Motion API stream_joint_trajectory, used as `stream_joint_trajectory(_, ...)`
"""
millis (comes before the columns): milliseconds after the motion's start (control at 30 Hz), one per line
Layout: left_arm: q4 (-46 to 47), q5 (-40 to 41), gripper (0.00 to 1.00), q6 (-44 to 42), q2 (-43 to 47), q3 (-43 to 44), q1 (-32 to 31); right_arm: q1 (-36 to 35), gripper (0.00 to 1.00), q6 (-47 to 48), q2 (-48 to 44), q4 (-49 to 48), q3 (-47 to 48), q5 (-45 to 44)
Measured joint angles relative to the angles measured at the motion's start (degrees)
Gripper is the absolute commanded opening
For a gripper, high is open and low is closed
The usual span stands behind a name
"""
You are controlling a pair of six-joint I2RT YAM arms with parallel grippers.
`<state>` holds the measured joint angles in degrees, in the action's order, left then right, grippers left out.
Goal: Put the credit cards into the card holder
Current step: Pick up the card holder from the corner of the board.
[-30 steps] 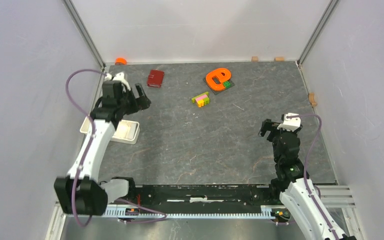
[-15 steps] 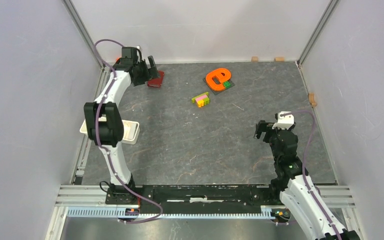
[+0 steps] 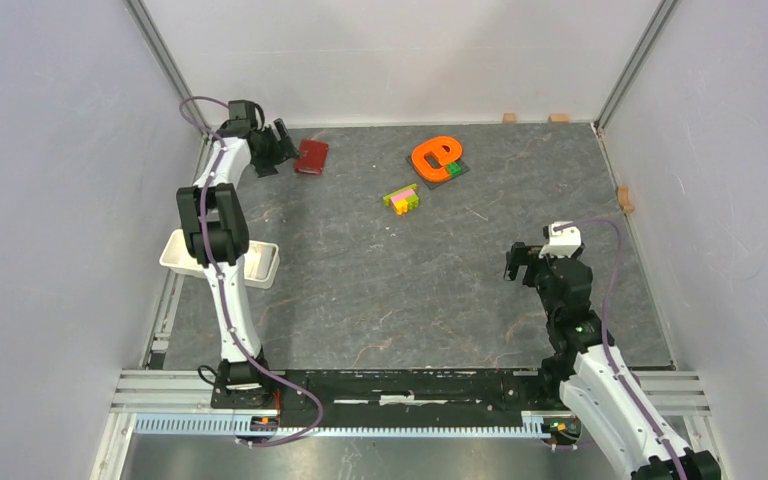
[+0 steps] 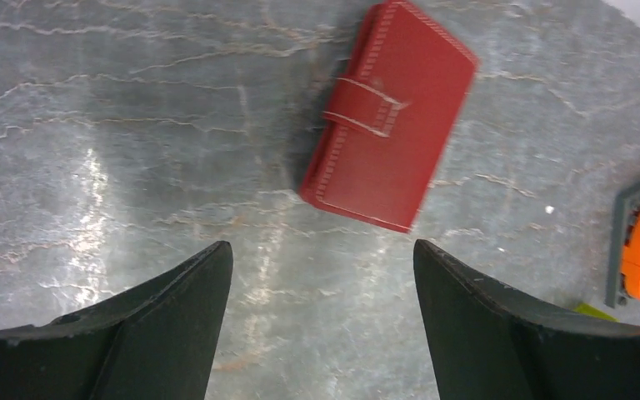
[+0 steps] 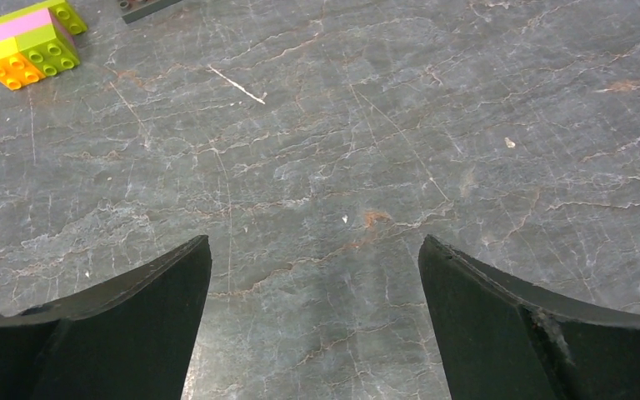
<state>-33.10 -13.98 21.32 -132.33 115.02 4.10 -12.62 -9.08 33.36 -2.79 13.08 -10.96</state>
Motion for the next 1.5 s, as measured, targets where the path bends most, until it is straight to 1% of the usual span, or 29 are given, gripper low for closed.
stream_joint_trajectory(133,0.37,-0.79,0.81,1.20,-3.10,0.04,1.14,0.00,0.98,0.13,0.55,-0.17,0.00,0.66)
stream_joint_trajectory(300,1.99,-5.70,0.76,2.91,-6.29,1.73,0.98,0.00,0.98,0.22,1.33,-0.24,0.33,1.11)
stream_joint_trajectory(433,3.80,-8.96,0.70,4.48,-8.02,3.48,0.85,0.00,0.98,0.35,1.99,-0.39,0.63,1.66)
stream_joint_trajectory(533,5.01,-10.60,0.60,5.70,-9.05,3.76,0.74,0.00,0.98,0.39,2.23,-0.46,0.70,1.86)
stream_joint_trajectory(600,5.44,-11.23,0.49,6.43,-9.84,4.46,0.74,0.00,0.98,0.39,2.38,-0.46,0.72,1.95)
stream_joint_trajectory(667,6.14,-11.93,0.34,7.34,-10.80,5.14,0.74,0.00,0.98,0.39,2.45,-0.46,0.72,1.97)
stream_joint_trajectory(733,6.64,-12.11,0.25,8.24,-11.52,5.38,0.74,0.00,0.98,0.39,2.62,-0.50,0.74,2.03)
stream_joint_trajectory(800,6.91,-12.22,0.21,8.74,-11.89,5.38,0.76,0.00,0.98,0.39,2.84,-0.52,0.74,2.16)
stream_joint_trajectory(967,7.74,-12.22,0.02,8.90,-11.96,5.38,0.79,0.00,0.98,0.42,3.45,-0.59,0.74,2.60)
stream_joint_trajectory(1100,8.94,-12.52,0.02,8.83,-11.96,5.18,0.74,0.00,0.98,0.46,4.09,-0.59,0.83,3.06)
stream_joint_trajectory(1200,12.28,-13.35,0.02,8.83,-11.10,2.25,0.74,0.00,0.98,0.59,4.57,-0.61,1.07,3.21)
stream_joint_trajectory(1300,15.34,-13.75,0.02,8.83,-7.72,-3.96,0.76,0.00,0.98,0.68,4.85,-0.57,1.25,3.23)
stream_joint_trajectory(1333,16.55,-13.66,0.02,8.83,-5.62,-7.39,0.74,0.00,0.98,0.83,4.96,-0.55,1.40,3.32)
stream_joint_trajectory(1433,17.84,-13.05,0.02,8.61,1.60,-17.09,0.63,0.00,0.98,1.05,4.94,-0.55,1.81,3.72)
stream_joint_trajectory(1500,17.66,-11.34,0.02,7.85,8.35,-23.76,0.50,0.00,0.98,1.05,4.81,-0.55,1.92,4.39)
